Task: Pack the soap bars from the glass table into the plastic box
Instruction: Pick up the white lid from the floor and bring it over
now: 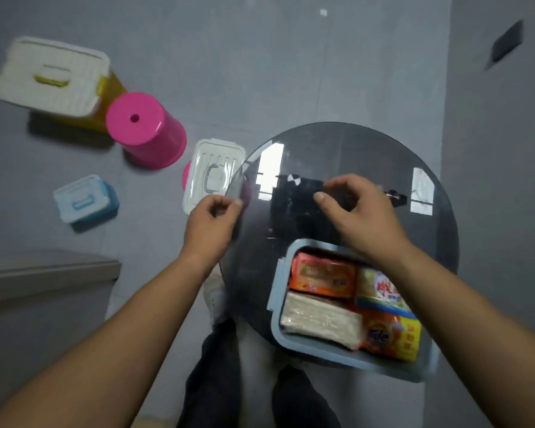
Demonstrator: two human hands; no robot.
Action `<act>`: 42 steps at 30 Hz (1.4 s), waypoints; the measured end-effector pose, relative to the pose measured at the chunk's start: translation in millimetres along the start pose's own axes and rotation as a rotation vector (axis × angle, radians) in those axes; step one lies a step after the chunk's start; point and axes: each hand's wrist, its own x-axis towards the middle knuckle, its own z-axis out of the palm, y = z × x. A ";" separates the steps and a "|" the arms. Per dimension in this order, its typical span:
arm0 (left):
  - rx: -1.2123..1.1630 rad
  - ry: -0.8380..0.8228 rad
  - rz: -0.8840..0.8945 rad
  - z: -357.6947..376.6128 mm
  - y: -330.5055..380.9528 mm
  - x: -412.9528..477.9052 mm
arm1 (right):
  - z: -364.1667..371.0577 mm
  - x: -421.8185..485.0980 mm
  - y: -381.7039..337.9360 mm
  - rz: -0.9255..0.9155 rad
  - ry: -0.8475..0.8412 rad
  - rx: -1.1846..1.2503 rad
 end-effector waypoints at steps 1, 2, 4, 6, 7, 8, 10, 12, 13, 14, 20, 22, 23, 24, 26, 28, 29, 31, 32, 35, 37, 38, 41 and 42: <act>-0.032 0.057 -0.031 -12.1 -8.0 15.8 | 11.9 18.0 -12.3 -0.030 -0.033 -0.014; -0.060 0.111 -0.058 -23.5 -16.9 32.5 | 25.3 37.5 -23.2 -0.048 -0.070 -0.018; -0.078 0.183 -0.120 -42.7 -37.2 67.4 | 55.8 80.0 -41.9 -0.082 -0.130 -0.047; -0.076 0.224 -0.212 -55.9 -60.3 102.5 | 92.3 126.5 -56.0 -0.135 -0.180 -0.119; -0.089 0.232 -0.267 -59.9 -73.5 120.2 | 112.2 150.5 -61.3 -0.157 -0.212 -0.158; -0.101 0.235 -0.324 -63.0 -87.4 137.9 | 132.6 174.5 -65.0 -0.179 -0.248 -0.200; -0.122 0.227 -0.455 -65.9 -114.8 169.2 | 173.6 219.7 -65.2 -0.213 -0.316 -0.296; -0.183 0.217 -0.570 -65.6 -141.8 196.9 | 214.1 262.6 -60.6 -0.217 -0.397 -0.379; -0.213 0.220 -0.615 -64.2 -154.8 208.9 | 233.6 282.9 -57.0 -0.207 -0.443 -0.411; -0.236 0.228 -0.654 -62.0 -167.2 220.2 | 251.9 302.0 -52.5 -0.192 -0.487 -0.443; -0.427 0.211 -0.789 -28.9 -225.6 270.9 | 331.1 391.4 -14.3 -0.010 -0.601 -0.547; -0.504 0.206 -0.814 -17.6 -232.1 279.0 | 345.7 409.8 -4.1 0.032 -0.613 -0.561; -0.534 0.196 -0.825 -12.2 -235.9 283.5 | 354.7 417.7 1.0 0.048 -0.616 -0.567; -0.562 0.182 -0.830 -7.3 -240.0 288.9 | 364.4 425.5 6.0 0.063 -0.616 -0.566; -0.631 0.175 -0.839 0.8 -243.0 296.0 | 377.5 434.5 14.4 0.086 -0.620 -0.553; -0.697 0.209 -0.855 8.0 -245.0 300.0 | 386.8 440.1 23.0 0.093 -0.618 -0.548; -0.705 0.225 -0.871 10.1 -244.6 300.4 | 389.5 441.6 26.6 0.087 -0.604 -0.553; -0.721 0.249 -0.893 11.8 -244.1 300.5 | 391.3 442.6 31.0 0.070 -0.569 -0.553; -0.743 0.264 -0.890 11.4 -243.7 300.1 | 390.3 442.7 30.7 0.073 -0.555 -0.531; -0.798 0.364 -0.821 4.7 -234.2 294.7 | 379.6 438.3 19.8 0.078 -0.493 -0.406; -0.791 0.447 -0.733 -4.7 -221.8 289.2 | 365.6 430.8 2.9 0.030 -0.441 -0.352; -0.776 0.485 -0.688 -11.6 -214.5 286.0 | 356.9 424.2 -8.4 0.000 -0.415 -0.328; -0.720 0.566 -0.547 -41.7 -180.5 276.0 | 320.0 397.9 -45.8 -0.051 -0.305 -0.228; -0.715 0.576 -0.493 -52.8 -165.1 271.0 | 303.4 387.7 -58.0 -0.064 -0.267 -0.192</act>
